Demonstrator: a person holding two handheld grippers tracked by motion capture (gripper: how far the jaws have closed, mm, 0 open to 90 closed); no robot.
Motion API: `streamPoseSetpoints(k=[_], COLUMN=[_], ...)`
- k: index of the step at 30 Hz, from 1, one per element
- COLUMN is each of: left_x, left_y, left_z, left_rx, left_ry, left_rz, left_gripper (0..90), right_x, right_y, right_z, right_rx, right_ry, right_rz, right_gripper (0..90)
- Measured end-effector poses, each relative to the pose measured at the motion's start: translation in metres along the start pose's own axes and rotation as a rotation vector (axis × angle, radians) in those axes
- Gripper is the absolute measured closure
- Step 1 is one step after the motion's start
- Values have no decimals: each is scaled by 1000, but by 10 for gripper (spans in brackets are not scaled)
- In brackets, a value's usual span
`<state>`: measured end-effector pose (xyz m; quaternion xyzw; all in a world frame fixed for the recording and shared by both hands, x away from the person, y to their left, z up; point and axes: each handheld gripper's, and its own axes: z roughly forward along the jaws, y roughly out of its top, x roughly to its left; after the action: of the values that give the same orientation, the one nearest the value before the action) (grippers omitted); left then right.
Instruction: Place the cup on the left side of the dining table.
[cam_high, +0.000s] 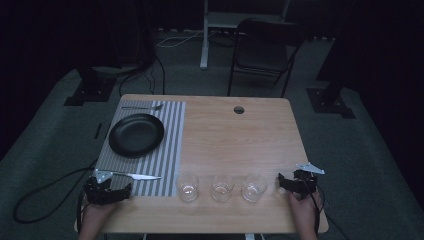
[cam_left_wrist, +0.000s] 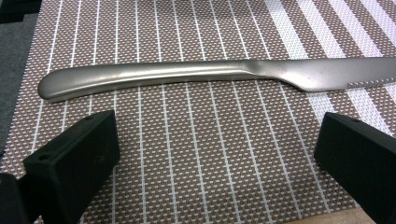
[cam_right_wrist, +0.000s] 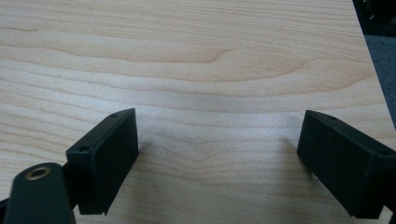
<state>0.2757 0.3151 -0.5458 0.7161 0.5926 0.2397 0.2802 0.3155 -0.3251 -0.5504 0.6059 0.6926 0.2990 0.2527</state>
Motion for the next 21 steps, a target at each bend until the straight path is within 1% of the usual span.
streamPoseSetpoints(k=[5, 7, 8, 10, 13, 17, 20, 21], left_x=[0, 1, 1, 2, 2, 0, -2, -2], left_y=[2, 2, 2, 3, 3, 5, 8, 8], left_z=[0, 0, 0, -2, -3, -5, -9, -9], left_rx=[14, 12, 12, 6, 7, 6, -5, -5], left_ry=[16, 26, 26, 18, 25, 21, 4, 4], left_rz=[-15, -27, -27, -40, -33, -26, -27, -27], left_gripper=[11, 11, 11, 11, 11, 12, 12, 12], right_x=[0, 0, 0, 0, 0, 0, 0, 0], right_y=[0, 0, 0, 0, 0, 0, 0, 0], right_z=[0, 0, 0, 0, 0, 0, 0, 0], right_rx=[0, 0, 0, 0, 0, 0, 0, 0], right_ry=[0, 0, 0, 0, 0, 0, 0, 0], right_rz=[0, 0, 0, 0, 0, 0, 0, 1], right_gripper=[121, 121, 121, 121, 121, 121, 121, 121])
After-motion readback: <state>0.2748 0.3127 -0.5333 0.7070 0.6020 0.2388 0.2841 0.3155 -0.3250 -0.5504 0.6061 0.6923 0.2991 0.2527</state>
